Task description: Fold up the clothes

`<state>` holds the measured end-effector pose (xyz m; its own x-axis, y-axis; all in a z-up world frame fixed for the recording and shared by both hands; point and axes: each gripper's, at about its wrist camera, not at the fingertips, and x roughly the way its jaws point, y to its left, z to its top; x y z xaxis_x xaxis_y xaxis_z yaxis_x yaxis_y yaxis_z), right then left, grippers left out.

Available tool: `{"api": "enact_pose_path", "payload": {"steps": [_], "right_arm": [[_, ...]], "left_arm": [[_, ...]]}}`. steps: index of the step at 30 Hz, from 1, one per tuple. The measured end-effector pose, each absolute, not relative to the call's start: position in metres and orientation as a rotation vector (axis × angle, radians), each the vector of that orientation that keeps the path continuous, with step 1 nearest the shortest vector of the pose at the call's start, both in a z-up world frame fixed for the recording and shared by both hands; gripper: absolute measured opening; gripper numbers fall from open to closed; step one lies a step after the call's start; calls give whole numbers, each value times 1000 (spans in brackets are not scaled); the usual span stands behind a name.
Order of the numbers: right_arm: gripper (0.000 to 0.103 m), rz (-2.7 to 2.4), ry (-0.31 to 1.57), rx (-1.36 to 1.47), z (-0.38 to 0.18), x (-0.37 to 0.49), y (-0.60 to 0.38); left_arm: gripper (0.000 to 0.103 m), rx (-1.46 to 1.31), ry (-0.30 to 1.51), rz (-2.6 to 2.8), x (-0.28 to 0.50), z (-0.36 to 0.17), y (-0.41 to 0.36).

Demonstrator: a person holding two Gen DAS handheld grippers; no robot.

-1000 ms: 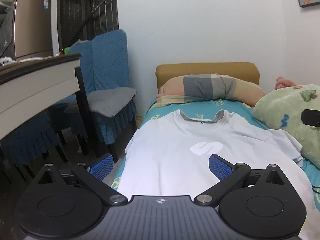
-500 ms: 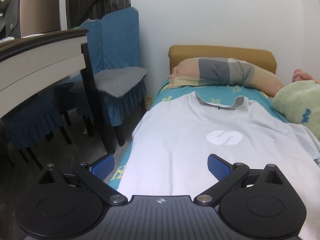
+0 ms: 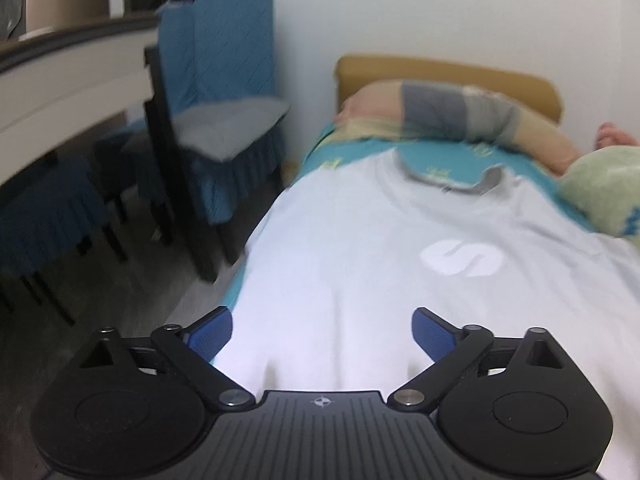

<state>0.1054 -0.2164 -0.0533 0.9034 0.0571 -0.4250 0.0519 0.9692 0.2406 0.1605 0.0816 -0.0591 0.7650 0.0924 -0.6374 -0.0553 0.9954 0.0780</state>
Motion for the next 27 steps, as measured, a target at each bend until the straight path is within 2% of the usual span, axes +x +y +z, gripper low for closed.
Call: {"api": "enact_pose_path", "payload": {"steps": [3,15,21,22,24,26,27], "right_arm": [[95,-18,467,284,-63,113,-221],[95,-41,559,316,-107,151,-219],[95,-35,585,325,-119,169,-210],[95,-34,585,323,-120,172,-209],[95,-34,585,319,-123,176,-208],[95,-35,584,316,-125,181,-207],[95,-37,583,317,-125,183,-208]], "left_arm": [[91,-22,730,144,184,-68,105],[81,-413,678,257,271,-101,215],[76,-393,682,192,315,-118,214],[71,-381,689,184,322,-121,211],[55,-384,685,178,332,-124,205],[8,-376,660,170,336,-123,199],[3,-333,660,178,338,-119,192]]}}
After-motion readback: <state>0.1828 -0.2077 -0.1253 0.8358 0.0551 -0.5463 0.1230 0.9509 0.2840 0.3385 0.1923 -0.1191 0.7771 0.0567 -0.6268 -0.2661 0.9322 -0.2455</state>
